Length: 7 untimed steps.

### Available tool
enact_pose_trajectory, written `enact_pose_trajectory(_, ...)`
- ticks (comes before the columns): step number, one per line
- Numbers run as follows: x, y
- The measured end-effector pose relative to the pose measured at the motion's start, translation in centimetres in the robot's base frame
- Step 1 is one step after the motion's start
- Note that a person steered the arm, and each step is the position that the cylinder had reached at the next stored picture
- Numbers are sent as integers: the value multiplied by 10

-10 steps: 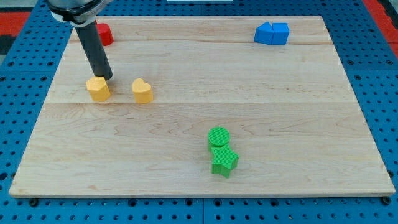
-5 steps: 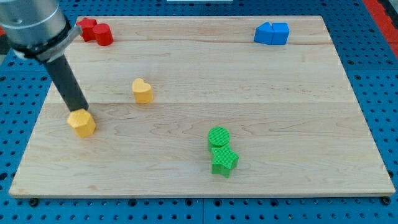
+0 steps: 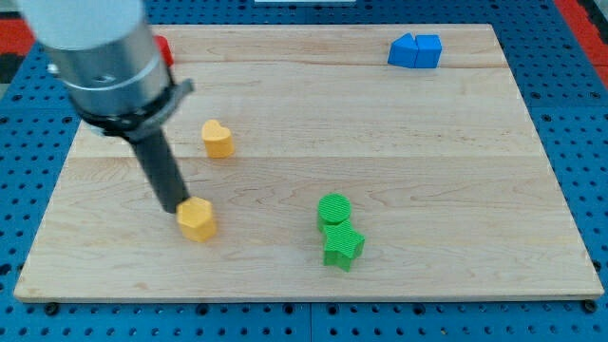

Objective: Move hexagon below the heart

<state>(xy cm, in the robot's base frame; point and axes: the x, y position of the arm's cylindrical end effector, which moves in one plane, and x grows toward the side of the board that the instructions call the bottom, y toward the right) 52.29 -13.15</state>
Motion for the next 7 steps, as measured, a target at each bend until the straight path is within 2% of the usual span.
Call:
enact_pose_trajectory(1,27,7)
enact_pose_trajectory(2,23,0)
enact_pose_trajectory(3,-12,-29)
enact_pose_trajectory(4,-74,-37)
enact_pose_trajectory(5,-134,-11)
enact_pose_trajectory(6,-131,14)
enact_pose_trajectory(7,-80,44)
